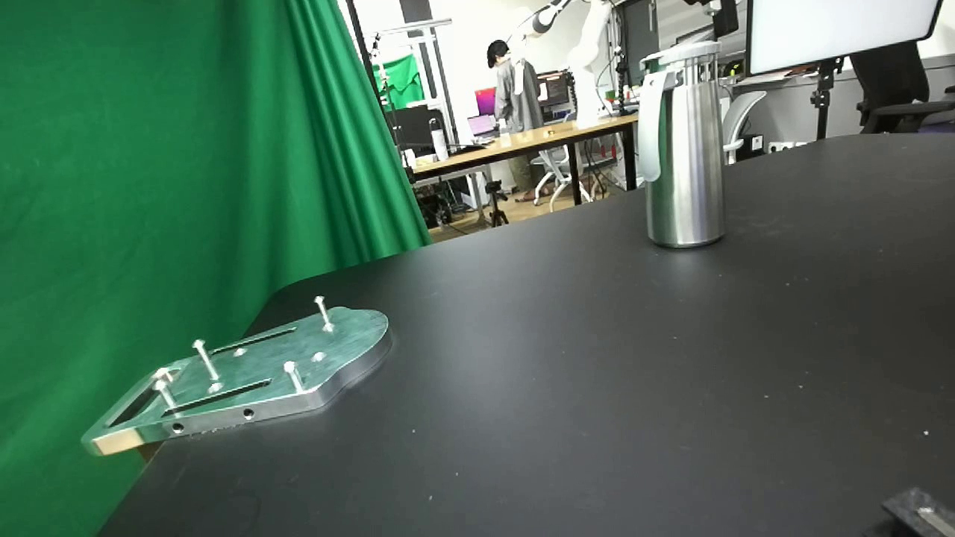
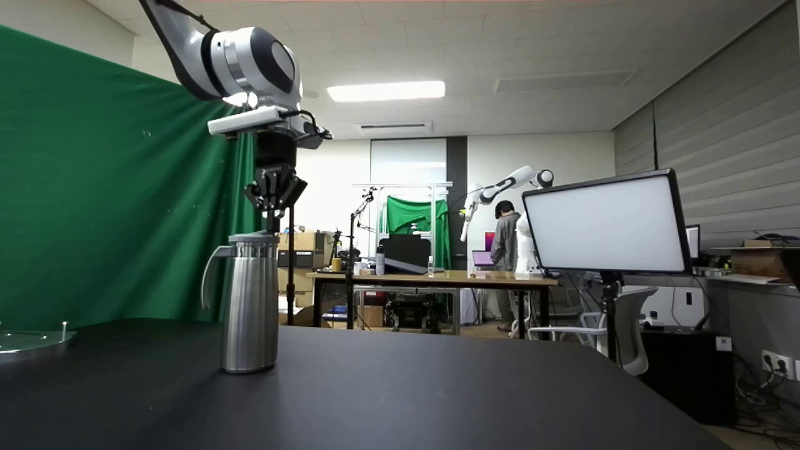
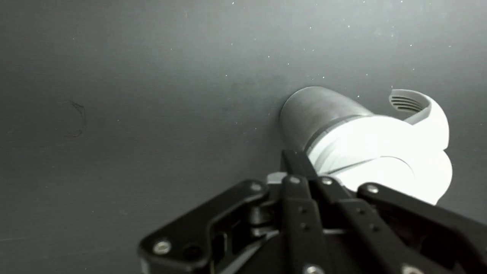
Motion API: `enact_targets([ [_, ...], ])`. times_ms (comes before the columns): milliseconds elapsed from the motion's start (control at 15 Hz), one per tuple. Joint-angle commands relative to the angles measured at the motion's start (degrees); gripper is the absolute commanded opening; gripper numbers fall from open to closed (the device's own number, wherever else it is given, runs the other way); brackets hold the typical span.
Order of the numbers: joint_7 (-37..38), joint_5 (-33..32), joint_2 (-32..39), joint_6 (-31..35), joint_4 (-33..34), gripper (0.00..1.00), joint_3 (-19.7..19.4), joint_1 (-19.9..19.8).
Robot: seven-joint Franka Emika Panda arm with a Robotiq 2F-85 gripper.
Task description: Close the opening on the lid of the silver bottle on the table.
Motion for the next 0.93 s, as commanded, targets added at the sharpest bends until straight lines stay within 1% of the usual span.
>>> enact_targets([
  [0,1.73,-0.66,0.14,-0.01,-0.66,0.00,-0.45,0.89],
  [133,2.32,-0.79,-0.09,-3.05,0.60,0.00,-0.47,1.13],
  [400,3.49,-1.16,-0.59,-12.62,4.16,0.00,-0.57,1.40],
  [533,3.87,-1.71,-1.02,-15.52,5.83,0.00,-0.50,1.46],
  [667,4.20,-2.49,-1.11,-16.06,7.18,0.00,-0.48,1.50],
  [867,3.83,-2.42,-0.99,-12.19,7.84,0.00,-0.48,1.23],
])
